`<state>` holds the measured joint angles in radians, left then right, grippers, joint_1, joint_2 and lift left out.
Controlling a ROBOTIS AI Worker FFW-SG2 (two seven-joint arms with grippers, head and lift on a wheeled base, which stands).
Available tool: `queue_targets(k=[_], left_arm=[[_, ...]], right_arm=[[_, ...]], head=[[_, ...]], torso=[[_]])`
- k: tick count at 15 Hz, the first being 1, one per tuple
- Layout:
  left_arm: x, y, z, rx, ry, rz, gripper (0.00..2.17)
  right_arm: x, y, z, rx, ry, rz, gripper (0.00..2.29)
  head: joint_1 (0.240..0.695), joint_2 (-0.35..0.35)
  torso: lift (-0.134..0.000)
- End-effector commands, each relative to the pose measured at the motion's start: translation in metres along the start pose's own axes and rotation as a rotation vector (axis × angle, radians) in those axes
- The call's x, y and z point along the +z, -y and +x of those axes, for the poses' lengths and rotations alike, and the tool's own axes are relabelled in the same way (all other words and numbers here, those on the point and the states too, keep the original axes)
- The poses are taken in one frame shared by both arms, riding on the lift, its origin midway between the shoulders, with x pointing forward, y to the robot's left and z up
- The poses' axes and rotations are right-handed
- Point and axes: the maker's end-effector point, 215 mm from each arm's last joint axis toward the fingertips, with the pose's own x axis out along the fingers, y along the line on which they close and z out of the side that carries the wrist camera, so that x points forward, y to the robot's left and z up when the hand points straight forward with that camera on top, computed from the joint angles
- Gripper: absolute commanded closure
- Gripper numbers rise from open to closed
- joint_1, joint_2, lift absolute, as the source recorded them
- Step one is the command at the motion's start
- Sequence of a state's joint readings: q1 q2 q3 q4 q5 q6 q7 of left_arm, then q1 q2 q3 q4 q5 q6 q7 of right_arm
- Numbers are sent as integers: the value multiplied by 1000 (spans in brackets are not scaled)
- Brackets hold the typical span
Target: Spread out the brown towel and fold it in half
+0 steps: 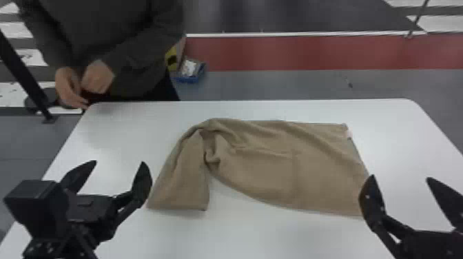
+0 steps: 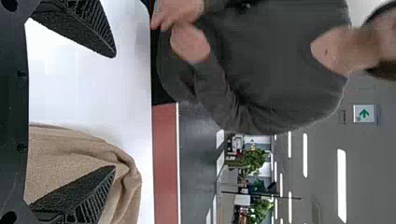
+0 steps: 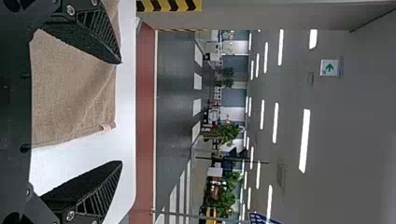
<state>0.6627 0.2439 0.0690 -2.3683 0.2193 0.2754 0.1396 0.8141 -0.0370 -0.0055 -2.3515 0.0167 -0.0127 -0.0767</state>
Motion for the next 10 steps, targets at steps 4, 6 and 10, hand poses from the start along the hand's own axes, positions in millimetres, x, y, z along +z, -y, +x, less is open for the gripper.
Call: queue_targets(k=[4, 6, 10], left_arm=[[-2, 0, 0, -1, -3, 0, 9], [-2, 0, 1, -1, -2, -2, 9], [-5, 9, 3, -15, -5, -8, 9]], right_arm=[[-2, 0, 0, 1, -1, -4, 110], [-5, 3, -1, -5, -5, -11, 110], [-17, 18, -5, -27, -27, -33, 107]], head=[[695, 43], [695, 43], [695, 22]], torso=[[-128], [-128], [-128]])
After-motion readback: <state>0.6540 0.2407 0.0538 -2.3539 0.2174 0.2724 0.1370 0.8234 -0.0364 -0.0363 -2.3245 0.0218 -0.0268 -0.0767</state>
